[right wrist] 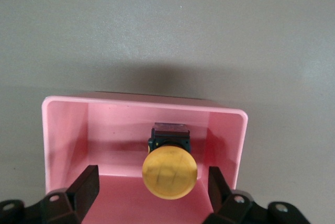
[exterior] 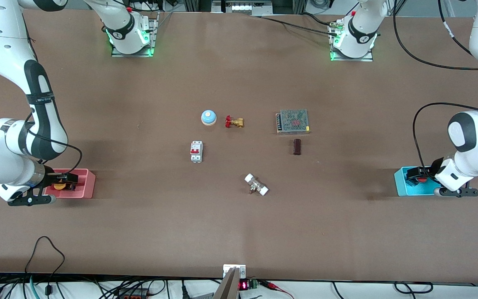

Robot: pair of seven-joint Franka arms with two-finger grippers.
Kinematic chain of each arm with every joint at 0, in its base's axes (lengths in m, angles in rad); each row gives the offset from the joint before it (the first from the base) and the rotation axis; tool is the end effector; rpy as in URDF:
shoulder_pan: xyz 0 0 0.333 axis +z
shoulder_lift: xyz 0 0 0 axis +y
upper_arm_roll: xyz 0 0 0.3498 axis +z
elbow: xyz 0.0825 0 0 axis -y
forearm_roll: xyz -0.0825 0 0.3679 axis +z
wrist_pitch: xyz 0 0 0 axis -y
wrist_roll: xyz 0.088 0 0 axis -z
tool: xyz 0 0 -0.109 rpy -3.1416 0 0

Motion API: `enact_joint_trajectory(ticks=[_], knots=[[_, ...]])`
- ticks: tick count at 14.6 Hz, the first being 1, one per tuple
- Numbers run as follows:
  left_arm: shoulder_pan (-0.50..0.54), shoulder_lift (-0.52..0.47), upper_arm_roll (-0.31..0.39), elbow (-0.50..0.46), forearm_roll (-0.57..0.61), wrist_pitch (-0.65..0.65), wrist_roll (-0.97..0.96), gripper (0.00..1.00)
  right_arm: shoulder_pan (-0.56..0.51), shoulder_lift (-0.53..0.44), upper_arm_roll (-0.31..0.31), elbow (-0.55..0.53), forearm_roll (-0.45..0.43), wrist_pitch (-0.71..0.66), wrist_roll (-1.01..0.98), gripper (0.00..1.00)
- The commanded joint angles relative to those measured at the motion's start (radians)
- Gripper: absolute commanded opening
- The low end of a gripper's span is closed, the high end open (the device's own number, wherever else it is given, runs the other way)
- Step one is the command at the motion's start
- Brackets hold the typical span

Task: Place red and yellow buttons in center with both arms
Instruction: 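Close both grippers on the red and yellow buttons and lift them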

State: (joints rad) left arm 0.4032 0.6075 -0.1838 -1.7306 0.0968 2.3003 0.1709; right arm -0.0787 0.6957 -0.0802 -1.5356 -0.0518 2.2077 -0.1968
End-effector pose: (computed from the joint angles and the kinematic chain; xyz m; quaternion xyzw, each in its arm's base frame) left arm 0.6537 0.1636 0.2704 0.9998 0.0069 -0.0094 0.0190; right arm 0.7065 -0.1045 0.2784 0.9979 0.0435 -0.0190 0.0437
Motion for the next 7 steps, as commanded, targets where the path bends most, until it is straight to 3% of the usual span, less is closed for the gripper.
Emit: enact_joint_trajectory(ticks=[1, 4, 7], knots=[[0.000, -0.008, -0.002, -0.007, 0.021, 0.013, 0.012, 0.77, -0.010, 0.015, 0.008, 0.019, -0.010, 0.001, -0.012, 0.84], [0.002, -0.009, 0.000, -0.007, 0.021, 0.011, 0.013, 0.59, -0.010, 0.015, 0.008, 0.019, -0.011, 0.001, -0.013, 0.77], [0.002, -0.009, 0.003, -0.007, 0.052, 0.010, 0.012, 0.51, -0.010, 0.015, 0.008, 0.019, -0.011, 0.001, -0.015, 0.77]])
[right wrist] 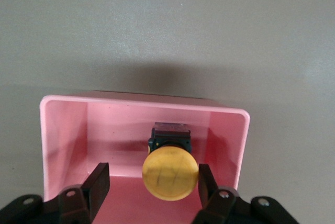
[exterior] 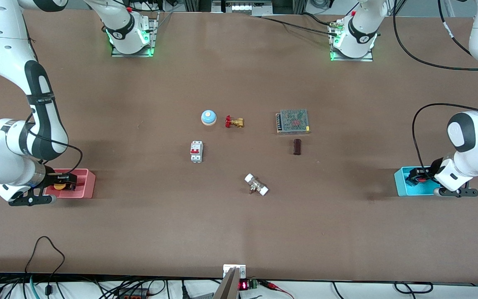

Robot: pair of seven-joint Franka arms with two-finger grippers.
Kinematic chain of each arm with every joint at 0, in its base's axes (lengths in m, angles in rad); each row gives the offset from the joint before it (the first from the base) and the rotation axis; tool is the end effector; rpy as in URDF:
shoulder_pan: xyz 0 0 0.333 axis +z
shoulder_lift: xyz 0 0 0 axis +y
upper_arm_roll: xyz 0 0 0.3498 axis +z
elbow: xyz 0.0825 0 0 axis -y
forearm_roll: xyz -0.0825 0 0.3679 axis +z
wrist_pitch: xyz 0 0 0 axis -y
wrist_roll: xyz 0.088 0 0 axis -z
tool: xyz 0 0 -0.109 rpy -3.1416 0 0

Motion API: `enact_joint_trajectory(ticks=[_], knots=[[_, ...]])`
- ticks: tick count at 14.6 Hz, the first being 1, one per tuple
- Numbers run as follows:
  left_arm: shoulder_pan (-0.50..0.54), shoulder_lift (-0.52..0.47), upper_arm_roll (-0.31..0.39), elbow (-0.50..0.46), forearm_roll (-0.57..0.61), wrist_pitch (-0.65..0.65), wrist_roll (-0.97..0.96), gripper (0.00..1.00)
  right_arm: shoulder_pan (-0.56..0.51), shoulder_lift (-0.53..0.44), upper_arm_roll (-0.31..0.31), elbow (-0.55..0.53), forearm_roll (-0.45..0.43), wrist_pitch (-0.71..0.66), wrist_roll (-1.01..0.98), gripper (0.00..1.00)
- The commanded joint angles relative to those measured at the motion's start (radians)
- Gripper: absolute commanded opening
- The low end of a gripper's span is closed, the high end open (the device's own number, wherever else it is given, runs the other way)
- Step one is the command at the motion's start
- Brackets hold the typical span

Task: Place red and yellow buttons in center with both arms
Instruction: 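Close both grippers on the red and yellow buttons and lift them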

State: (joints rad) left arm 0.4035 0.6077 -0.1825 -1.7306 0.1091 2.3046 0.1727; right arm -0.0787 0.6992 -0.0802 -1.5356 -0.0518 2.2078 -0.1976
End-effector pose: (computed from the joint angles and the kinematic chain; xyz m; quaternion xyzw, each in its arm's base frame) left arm 0.6539 0.1649 0.2705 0.9999 0.0025 -0.0082 0.0139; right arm 0.7063 -0.1045 0.2759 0.9979 0.0440 -0.0207 0.0435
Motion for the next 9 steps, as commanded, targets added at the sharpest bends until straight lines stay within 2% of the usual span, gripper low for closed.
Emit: enact_joint_trajectory(ticks=[1, 5, 7, 9], knots=[[0.003, -0.009, 0.002, -0.007, 0.041, 0.006, 0.010, 0.47, -0.010, 0.011, 0.008, 0.018, -0.011, 0.001, -0.013, 0.77], [0.003, -0.020, 0.000, 0.002, 0.041, -0.004, 0.004, 0.31, -0.010, 0.014, 0.008, 0.018, -0.014, 0.009, -0.013, 0.61], [0.001, -0.045, 0.000, 0.012, 0.041, -0.023, -0.001, 0.28, -0.012, 0.017, 0.008, 0.018, -0.014, 0.021, -0.014, 0.50], [-0.003, -0.084, -0.003, 0.029, 0.041, -0.072, -0.004, 0.26, -0.013, 0.019, 0.008, 0.018, -0.014, 0.023, -0.014, 0.34]])
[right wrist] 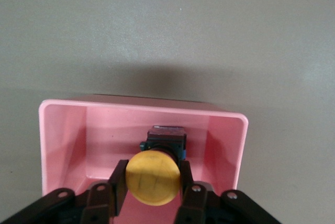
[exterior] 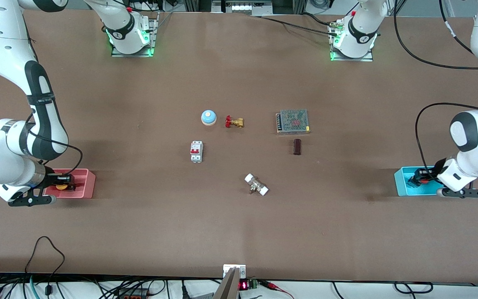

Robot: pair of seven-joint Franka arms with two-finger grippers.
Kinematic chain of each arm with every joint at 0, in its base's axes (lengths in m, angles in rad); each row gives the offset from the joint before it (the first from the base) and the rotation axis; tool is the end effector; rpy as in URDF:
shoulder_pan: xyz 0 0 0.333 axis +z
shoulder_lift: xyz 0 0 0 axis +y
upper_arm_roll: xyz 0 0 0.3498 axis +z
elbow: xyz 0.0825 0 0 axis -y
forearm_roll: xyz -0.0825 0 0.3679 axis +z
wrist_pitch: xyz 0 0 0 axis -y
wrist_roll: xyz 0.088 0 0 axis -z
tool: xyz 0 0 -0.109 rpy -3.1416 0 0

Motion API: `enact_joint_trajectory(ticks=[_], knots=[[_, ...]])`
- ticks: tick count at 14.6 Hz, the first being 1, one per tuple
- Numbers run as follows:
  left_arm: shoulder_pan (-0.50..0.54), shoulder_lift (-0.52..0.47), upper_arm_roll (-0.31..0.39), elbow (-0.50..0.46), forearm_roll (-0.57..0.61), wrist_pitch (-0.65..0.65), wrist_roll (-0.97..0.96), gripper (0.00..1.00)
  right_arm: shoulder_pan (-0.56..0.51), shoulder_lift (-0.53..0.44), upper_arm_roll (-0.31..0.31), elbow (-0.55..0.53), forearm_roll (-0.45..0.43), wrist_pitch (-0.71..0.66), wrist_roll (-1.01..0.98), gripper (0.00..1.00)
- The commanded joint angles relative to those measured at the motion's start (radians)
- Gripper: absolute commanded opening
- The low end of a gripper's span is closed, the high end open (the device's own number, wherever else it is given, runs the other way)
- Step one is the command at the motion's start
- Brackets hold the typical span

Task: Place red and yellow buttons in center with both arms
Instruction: 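Close both grippers on the red and yellow buttons and lift them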

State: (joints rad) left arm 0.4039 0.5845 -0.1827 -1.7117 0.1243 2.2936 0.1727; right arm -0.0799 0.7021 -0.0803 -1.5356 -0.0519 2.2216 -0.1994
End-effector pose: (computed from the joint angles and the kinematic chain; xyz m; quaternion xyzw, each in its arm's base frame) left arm 0.6590 0.1678 0.2929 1.0000 -0.0016 0.0052 0.0024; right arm 0.7076 -0.1054 0.2750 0.9979 0.0447 -0.0154 0.0445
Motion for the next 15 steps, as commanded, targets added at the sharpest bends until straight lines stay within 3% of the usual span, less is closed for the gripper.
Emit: enact_joint_trajectory(ticks=[1, 5, 10, 15], knots=[[-0.005, -0.075, -0.011, 0.027, 0.026, -0.107, -0.006, 0.25, -0.012, 0.014, 0.008, 0.019, -0.014, 0.009, -0.012, 0.30], [-0.049, -0.126, -0.026, 0.093, 0.023, -0.265, -0.059, 0.24, -0.012, 0.005, 0.008, 0.020, -0.009, 0.004, -0.011, 0.22], [-0.074, -0.134, -0.161, 0.083, 0.023, -0.287, -0.323, 0.25, -0.001, -0.070, 0.017, 0.046, 0.000, -0.084, -0.006, 0.20], [-0.200, -0.115, -0.178, 0.073, 0.020, -0.278, -0.504, 0.25, 0.072, -0.188, 0.019, 0.046, 0.006, -0.256, 0.020, 0.20]])
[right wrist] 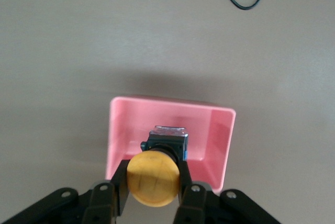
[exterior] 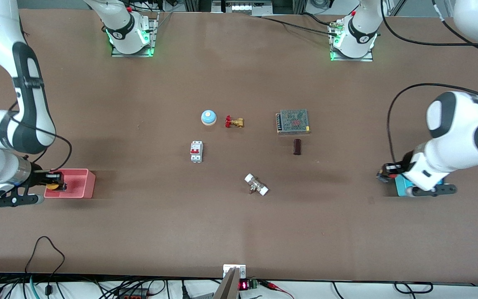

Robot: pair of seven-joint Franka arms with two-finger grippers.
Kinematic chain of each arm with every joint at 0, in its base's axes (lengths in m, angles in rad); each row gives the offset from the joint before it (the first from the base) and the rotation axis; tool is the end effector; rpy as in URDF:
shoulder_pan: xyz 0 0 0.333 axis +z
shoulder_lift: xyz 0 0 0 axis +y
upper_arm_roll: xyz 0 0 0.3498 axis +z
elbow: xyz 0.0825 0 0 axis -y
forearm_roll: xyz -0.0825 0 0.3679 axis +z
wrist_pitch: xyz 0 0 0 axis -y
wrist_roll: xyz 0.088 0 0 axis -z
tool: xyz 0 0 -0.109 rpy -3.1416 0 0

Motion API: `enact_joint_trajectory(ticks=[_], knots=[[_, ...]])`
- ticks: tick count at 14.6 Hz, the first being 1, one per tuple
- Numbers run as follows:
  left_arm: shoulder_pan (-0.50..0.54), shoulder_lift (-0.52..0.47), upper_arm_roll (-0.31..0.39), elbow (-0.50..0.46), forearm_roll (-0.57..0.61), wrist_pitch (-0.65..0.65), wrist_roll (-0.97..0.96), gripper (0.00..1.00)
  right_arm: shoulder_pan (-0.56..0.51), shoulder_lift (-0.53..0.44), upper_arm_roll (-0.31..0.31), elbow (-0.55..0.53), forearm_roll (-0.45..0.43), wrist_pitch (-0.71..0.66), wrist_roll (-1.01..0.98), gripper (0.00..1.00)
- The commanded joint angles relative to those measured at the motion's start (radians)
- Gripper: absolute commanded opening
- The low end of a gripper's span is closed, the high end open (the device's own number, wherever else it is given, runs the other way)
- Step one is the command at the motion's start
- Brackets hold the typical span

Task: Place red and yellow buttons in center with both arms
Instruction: 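Carry the red button with the left gripper while the right gripper carries yellow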

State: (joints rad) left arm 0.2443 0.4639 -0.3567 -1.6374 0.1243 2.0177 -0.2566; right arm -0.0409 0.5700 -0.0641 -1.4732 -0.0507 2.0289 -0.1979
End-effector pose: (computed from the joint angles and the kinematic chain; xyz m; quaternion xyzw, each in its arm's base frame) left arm 0.6662 -0.0345 0.3935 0.9976 0.0589 -0.0301 0.0184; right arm 0.7065 -0.0686 0.3796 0.9972 0.0627 -0.0126 0.0385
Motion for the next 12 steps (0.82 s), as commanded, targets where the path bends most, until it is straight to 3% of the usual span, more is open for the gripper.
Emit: enact_joint_trajectory(ticks=[1, 6, 12], knots=[[-0.071, 0.019, -0.004, -0.001, 0.020, -0.001, -0.116, 0.25, 0.056, -0.070, 0.003, -0.015, 0.005, -0.084, 0.062, 0.20], [-0.169, 0.065, -0.004, -0.033, 0.021, 0.081, -0.259, 0.25, 0.225, -0.070, 0.003, -0.016, 0.060, -0.107, 0.276, 0.19], [-0.215, 0.143, -0.002, -0.042, 0.021, 0.182, -0.314, 0.25, 0.390, 0.017, 0.003, -0.016, 0.084, -0.032, 0.512, 0.20]])
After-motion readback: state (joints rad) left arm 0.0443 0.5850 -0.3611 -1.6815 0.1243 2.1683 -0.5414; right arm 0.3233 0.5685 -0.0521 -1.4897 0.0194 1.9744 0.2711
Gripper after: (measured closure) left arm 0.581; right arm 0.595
